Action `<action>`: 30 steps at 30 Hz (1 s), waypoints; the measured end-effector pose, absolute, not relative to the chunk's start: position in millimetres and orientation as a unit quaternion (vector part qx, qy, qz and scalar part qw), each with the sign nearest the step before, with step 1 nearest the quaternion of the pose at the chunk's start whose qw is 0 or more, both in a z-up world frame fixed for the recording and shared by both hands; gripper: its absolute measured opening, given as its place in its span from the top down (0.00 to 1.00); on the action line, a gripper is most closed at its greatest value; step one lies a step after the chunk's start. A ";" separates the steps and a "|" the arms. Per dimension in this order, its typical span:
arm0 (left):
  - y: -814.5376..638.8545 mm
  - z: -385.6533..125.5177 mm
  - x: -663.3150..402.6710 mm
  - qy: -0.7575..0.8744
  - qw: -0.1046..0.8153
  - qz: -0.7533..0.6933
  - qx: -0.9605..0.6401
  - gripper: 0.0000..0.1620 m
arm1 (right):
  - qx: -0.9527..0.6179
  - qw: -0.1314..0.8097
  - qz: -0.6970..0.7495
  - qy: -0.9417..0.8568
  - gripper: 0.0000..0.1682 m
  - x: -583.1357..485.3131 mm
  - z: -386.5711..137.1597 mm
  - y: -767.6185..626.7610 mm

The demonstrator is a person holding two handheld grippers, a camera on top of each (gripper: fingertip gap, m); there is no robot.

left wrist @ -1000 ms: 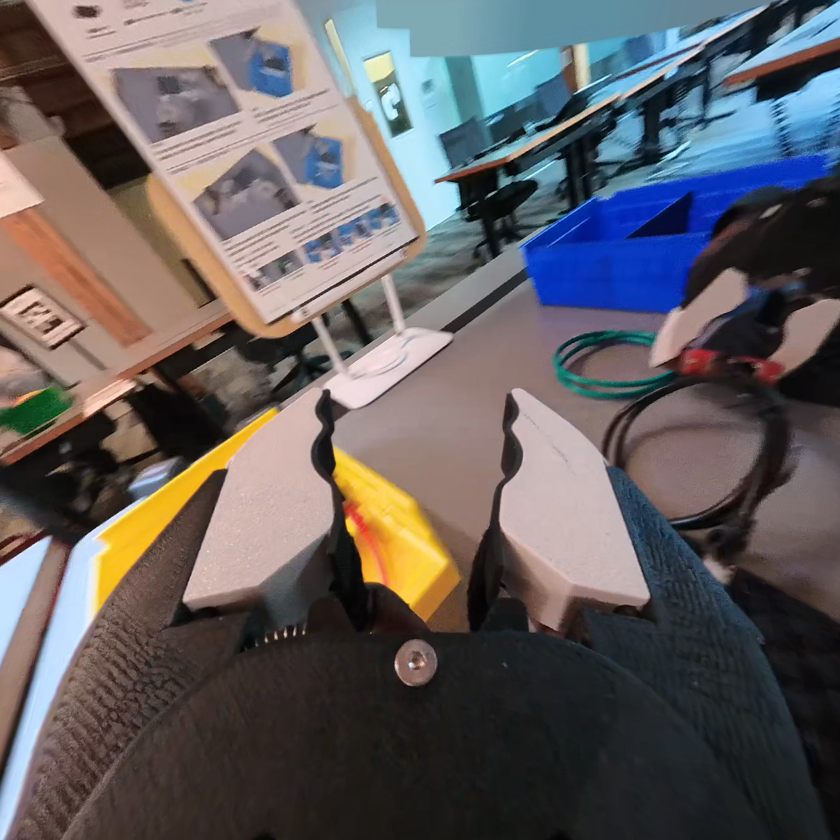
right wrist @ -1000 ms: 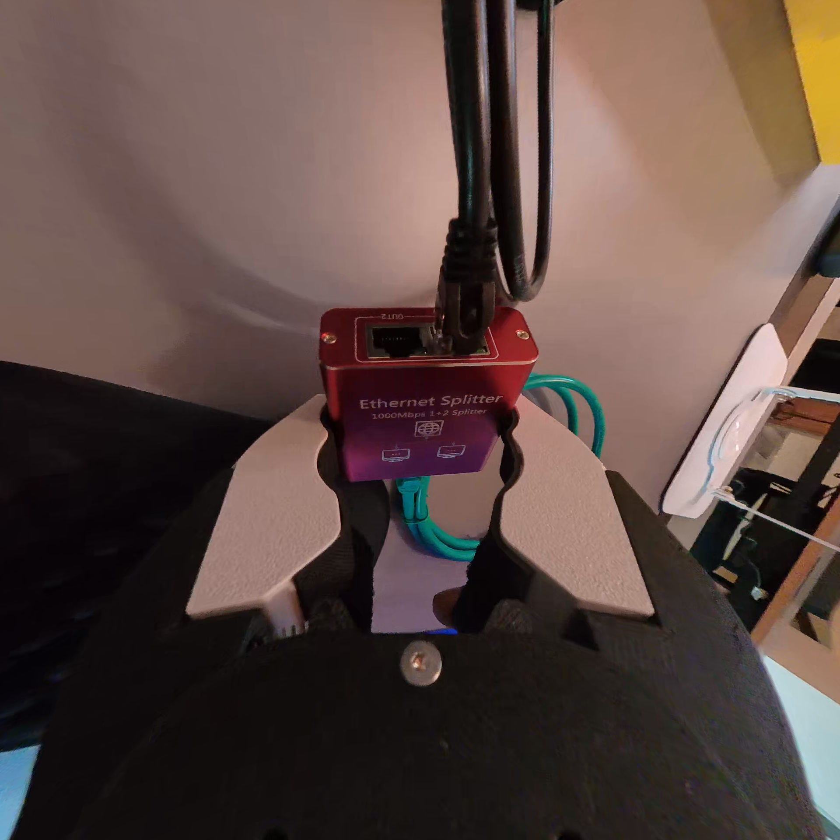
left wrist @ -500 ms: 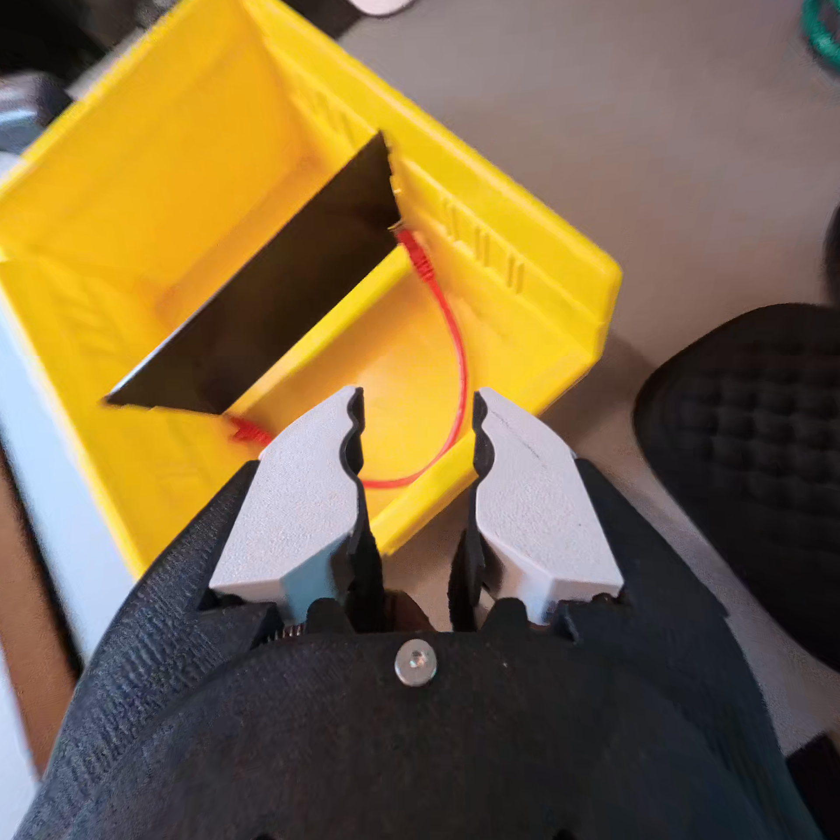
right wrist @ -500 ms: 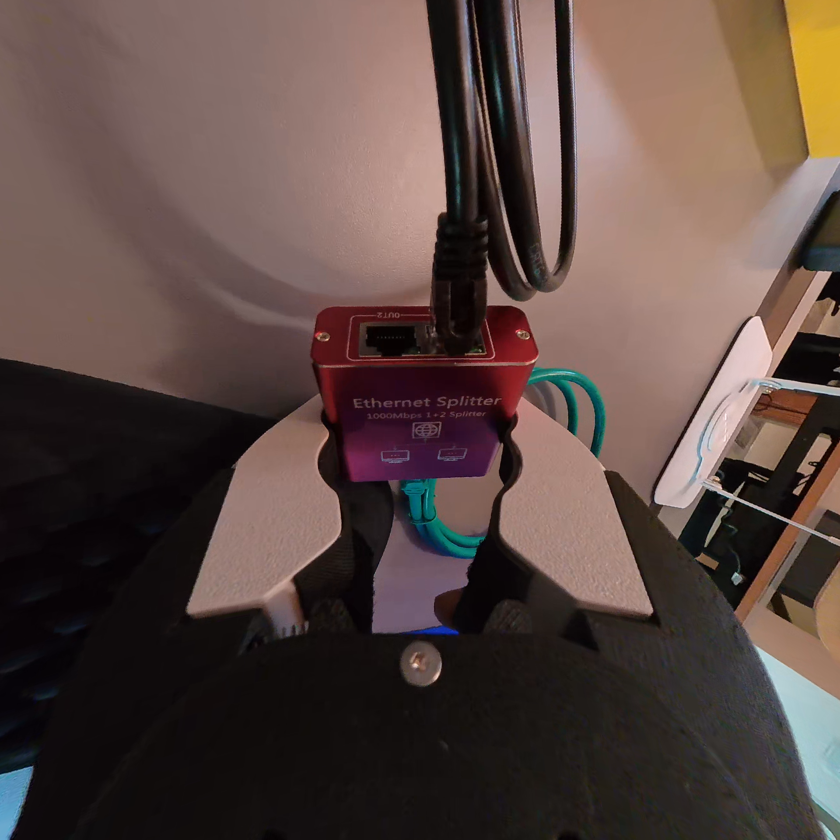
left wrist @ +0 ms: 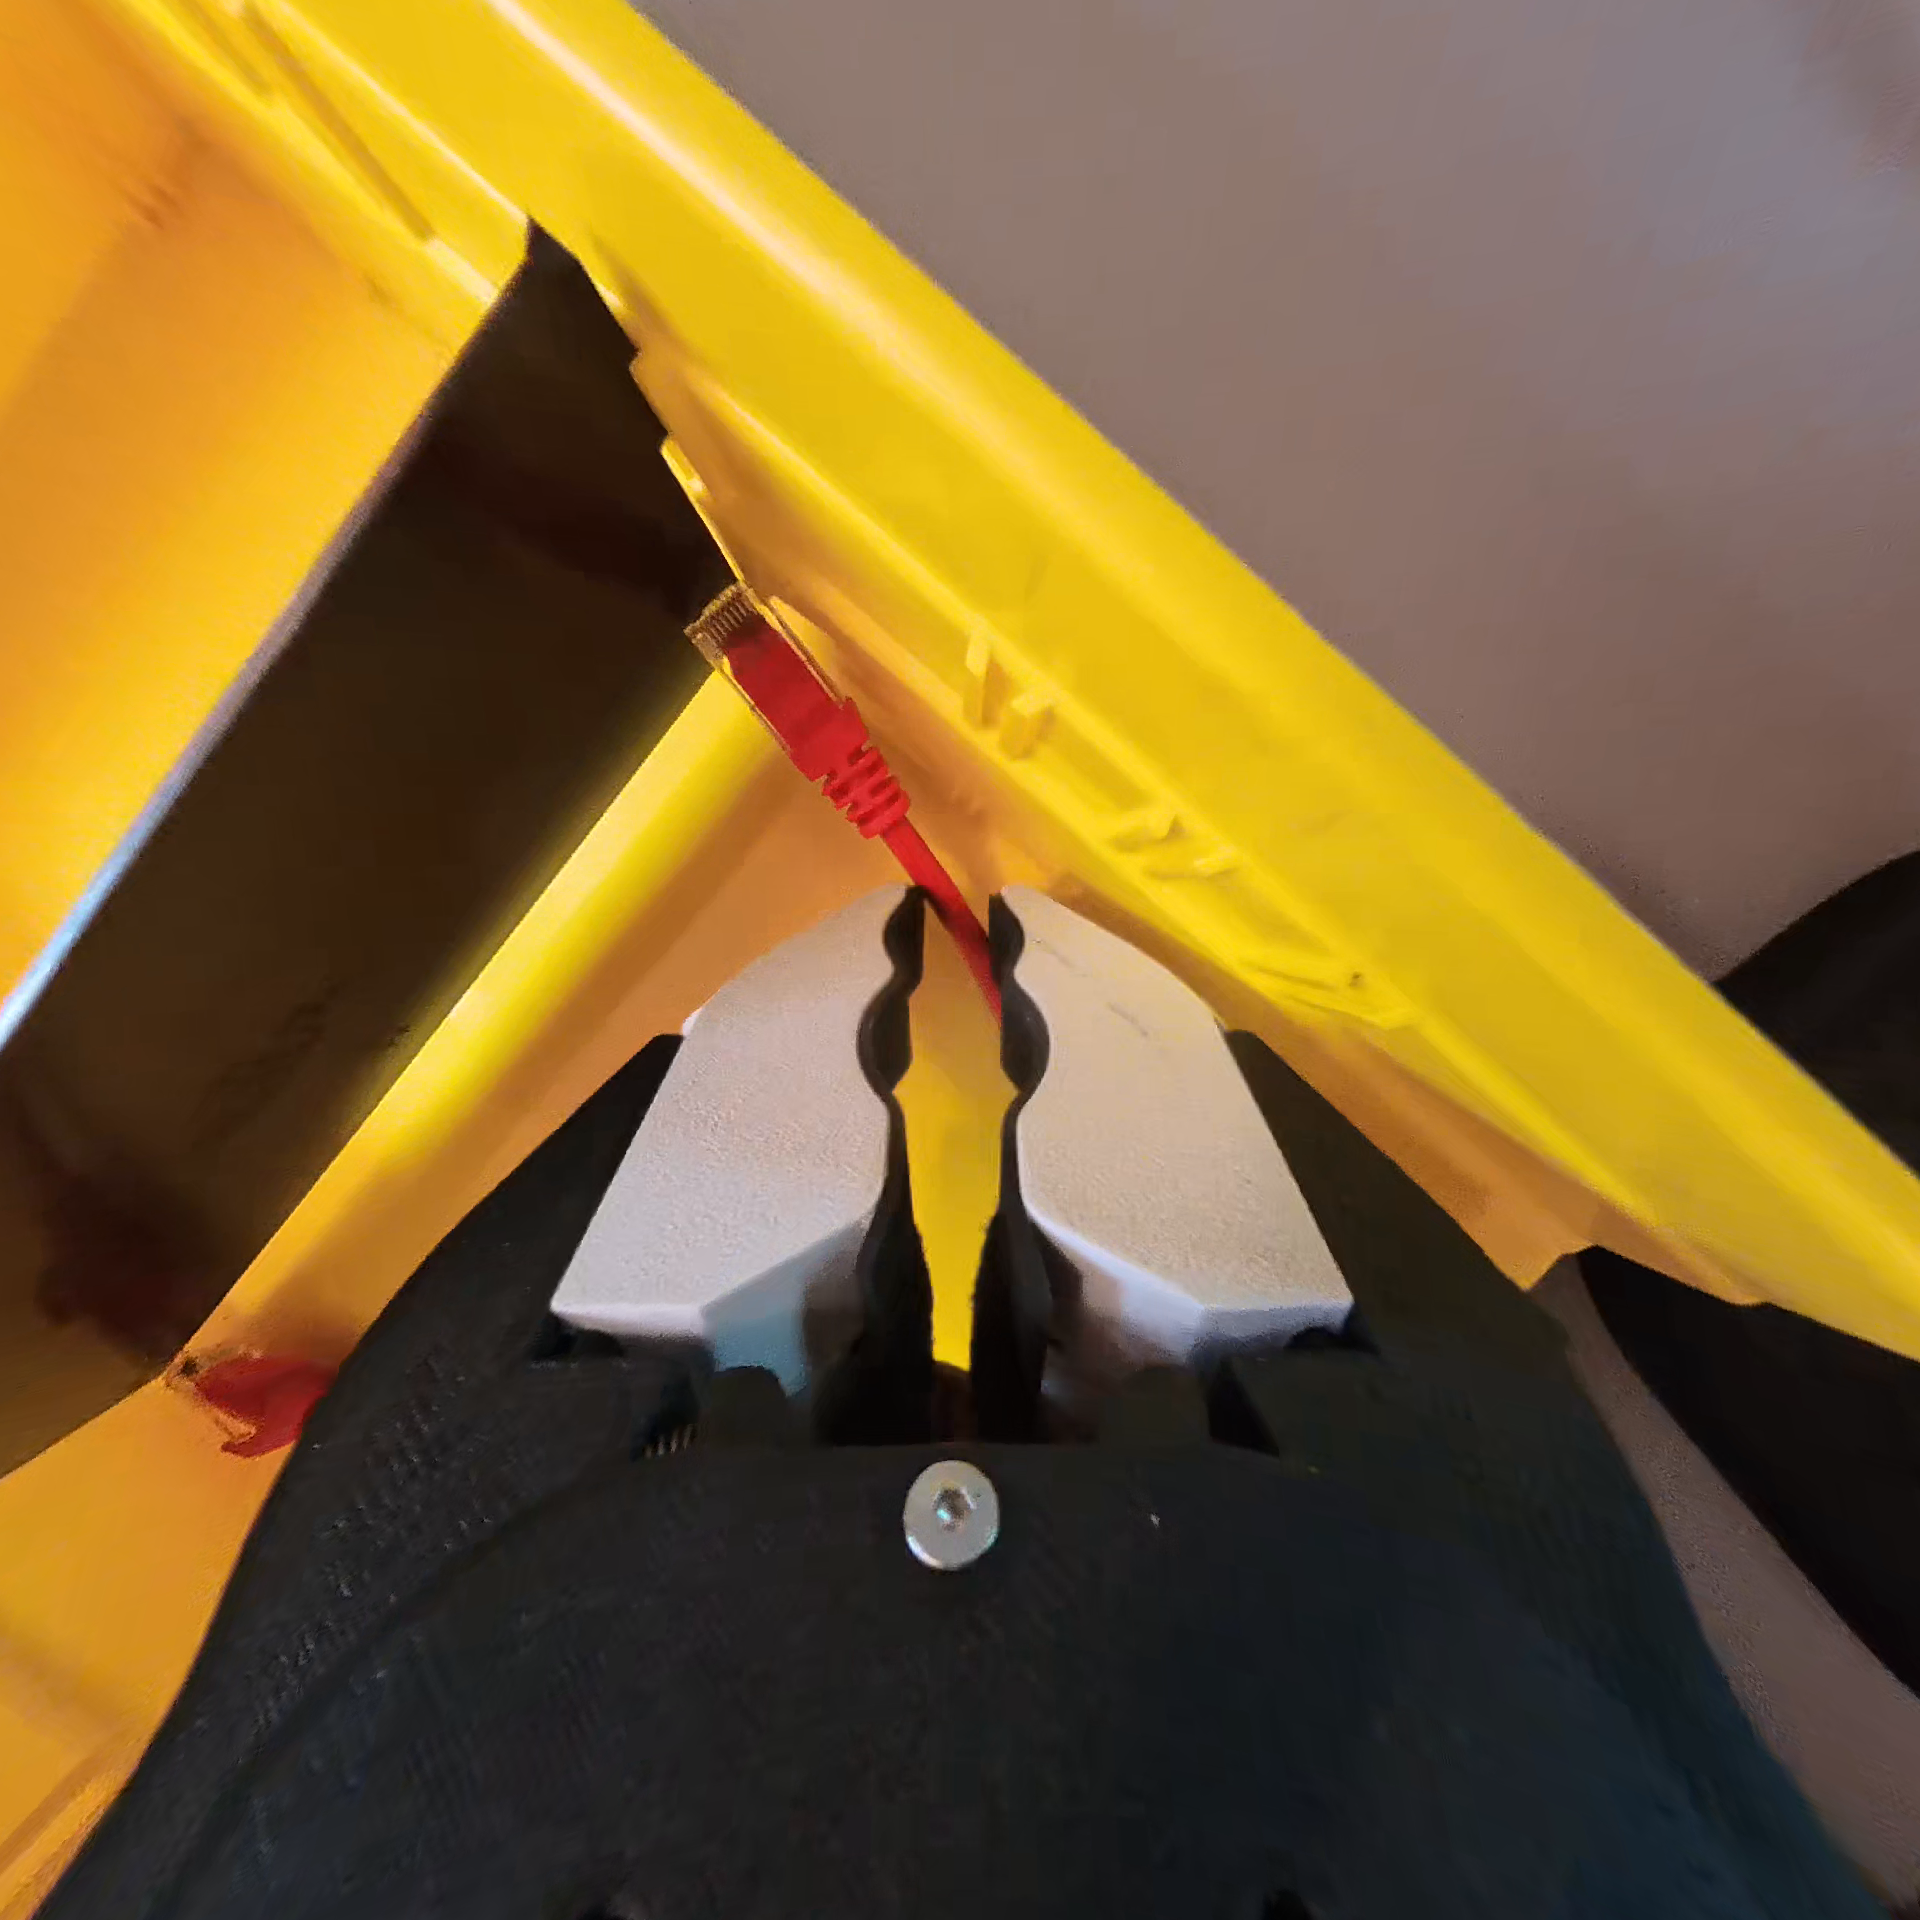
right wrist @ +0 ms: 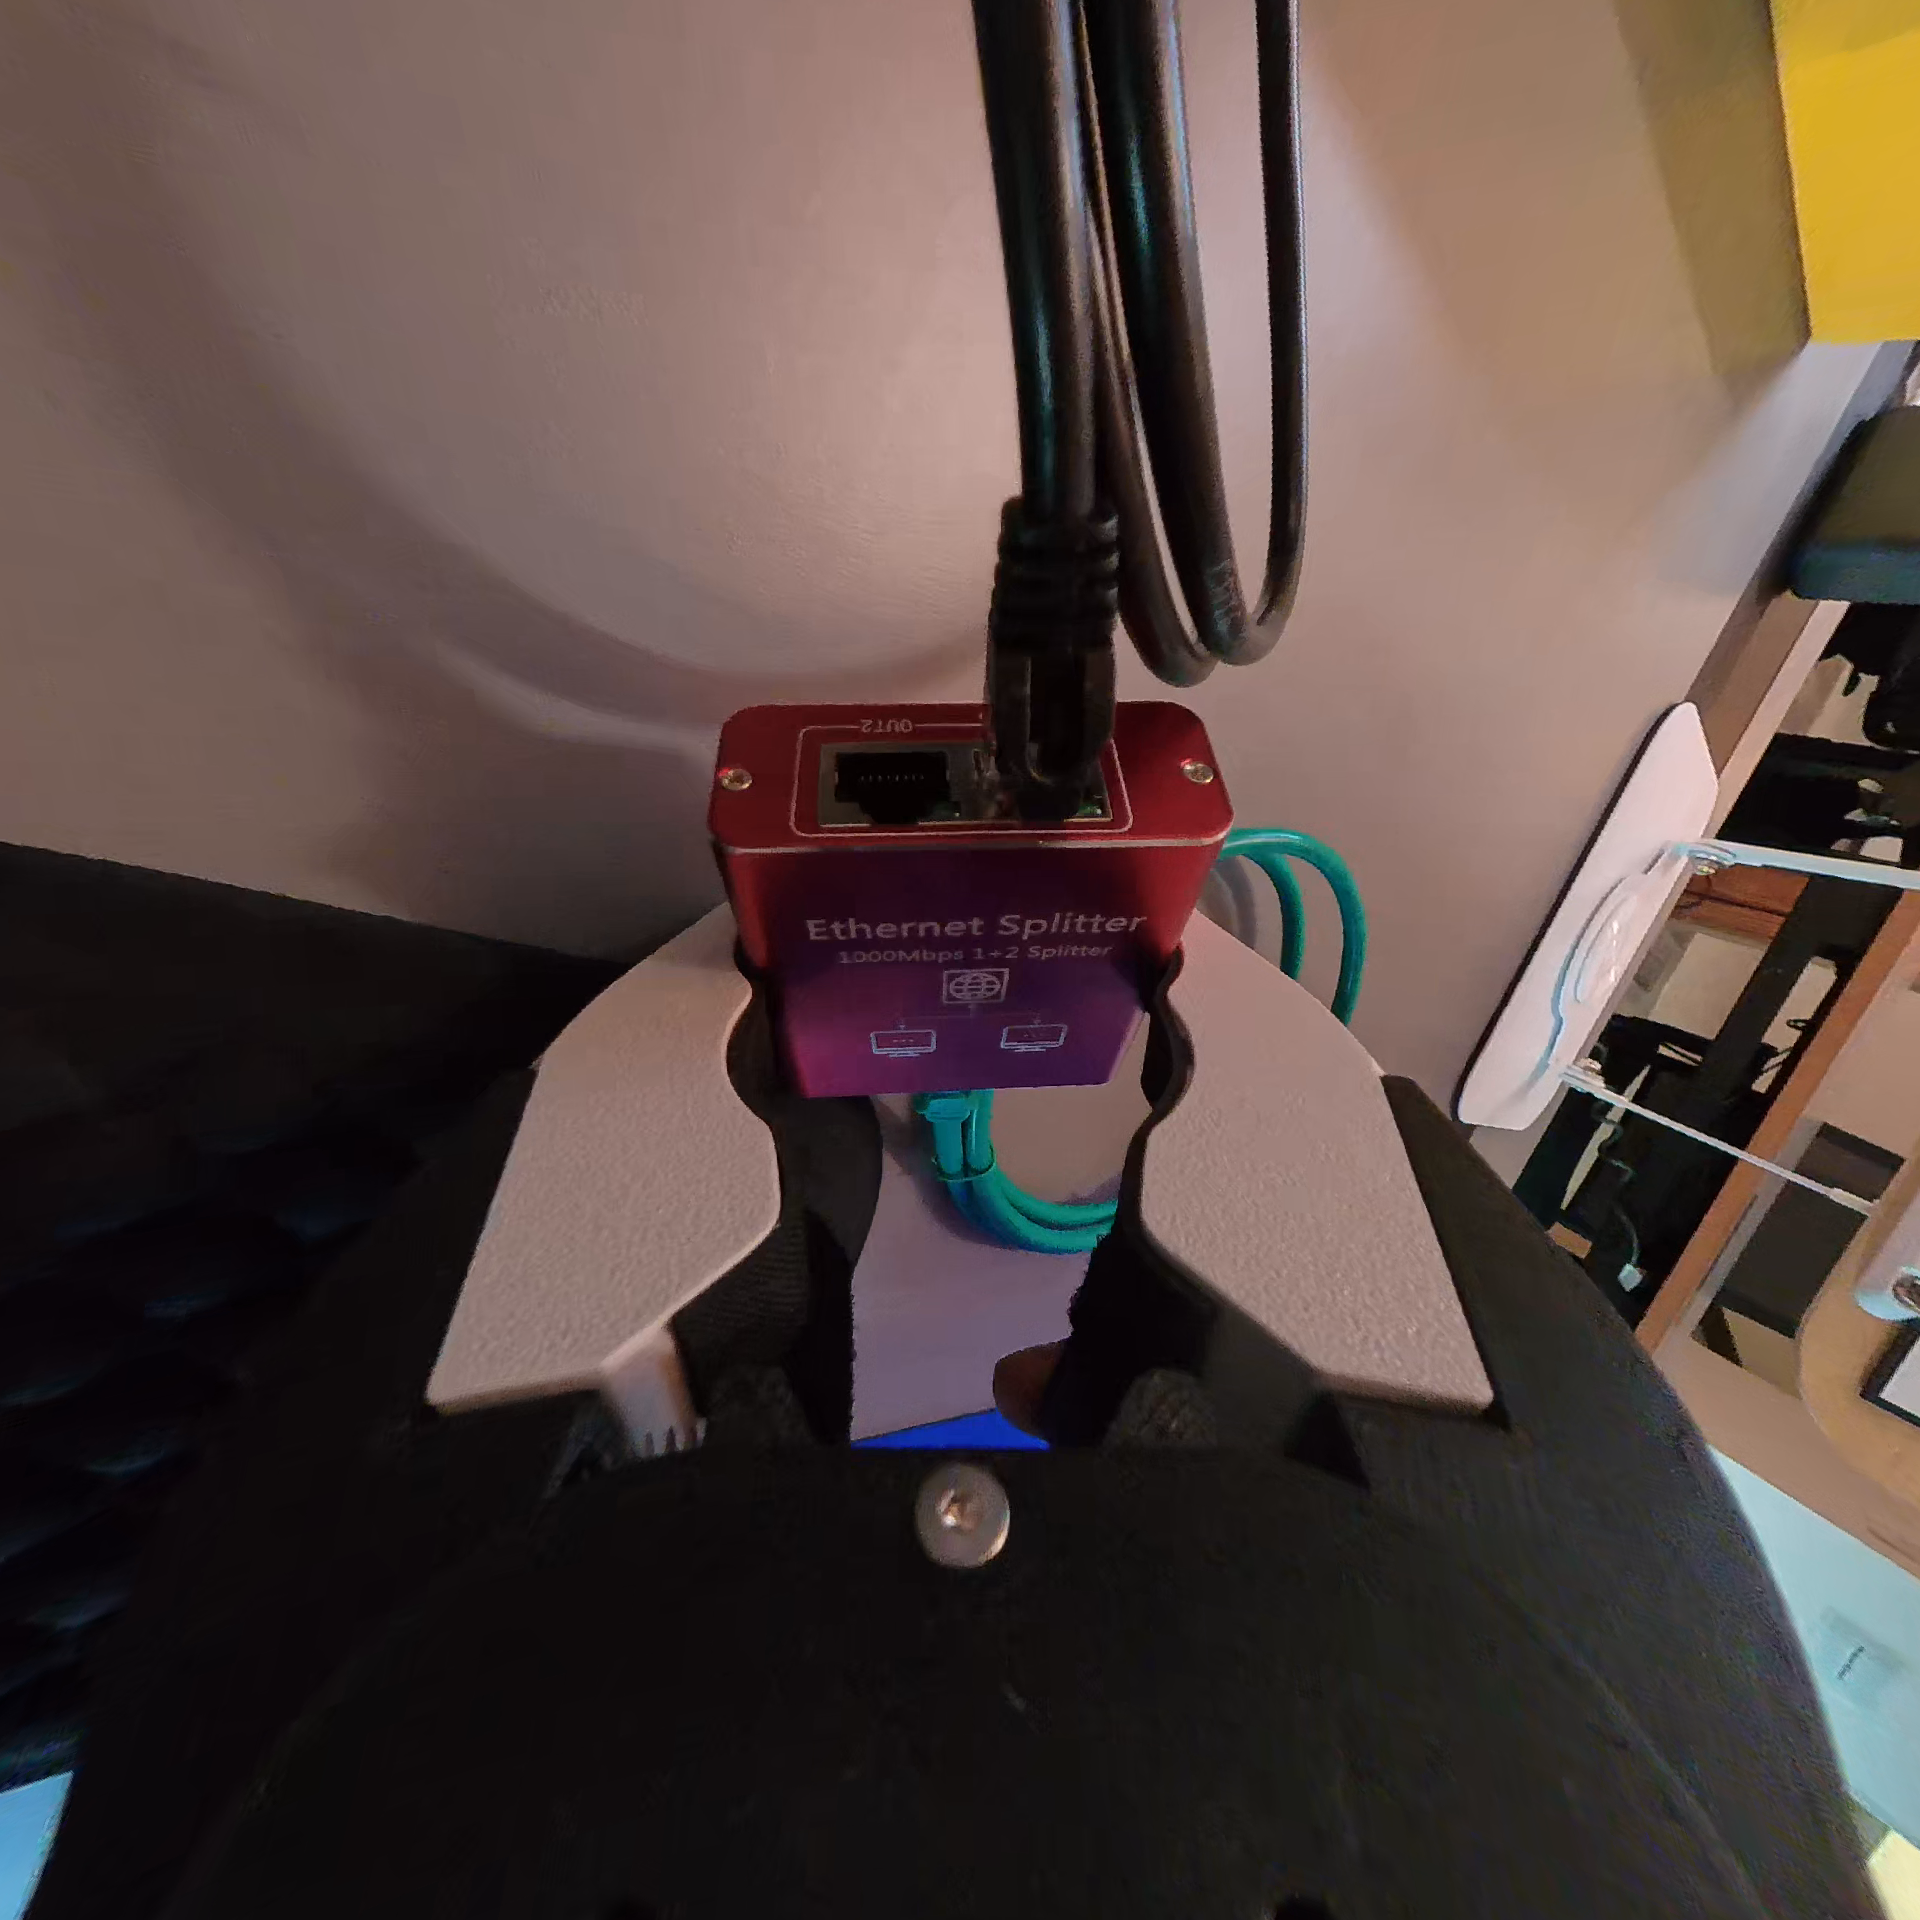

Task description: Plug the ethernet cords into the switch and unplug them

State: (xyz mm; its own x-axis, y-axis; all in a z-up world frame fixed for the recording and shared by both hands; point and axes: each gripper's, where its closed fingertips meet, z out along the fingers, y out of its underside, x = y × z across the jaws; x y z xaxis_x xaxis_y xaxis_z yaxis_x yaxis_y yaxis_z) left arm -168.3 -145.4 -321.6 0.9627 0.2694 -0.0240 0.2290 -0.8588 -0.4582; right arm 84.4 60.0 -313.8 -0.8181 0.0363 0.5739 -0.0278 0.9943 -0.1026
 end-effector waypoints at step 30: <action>-158.2 -159.0 -87.8 0.066 0.385 0.297 -0.871 0.97 | -0.086 0.351 0.458 -0.812 0.64 104.8 -157.1 10.8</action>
State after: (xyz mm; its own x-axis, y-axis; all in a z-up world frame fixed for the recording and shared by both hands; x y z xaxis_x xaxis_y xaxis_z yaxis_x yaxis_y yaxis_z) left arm -87.8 -158.2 -159.0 0.8146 0.1138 -0.5688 -0.3444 -0.6941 -0.6321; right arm 104.8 10.8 -157.1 -0.7386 0.4610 0.4918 -0.1821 0.5660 -0.8040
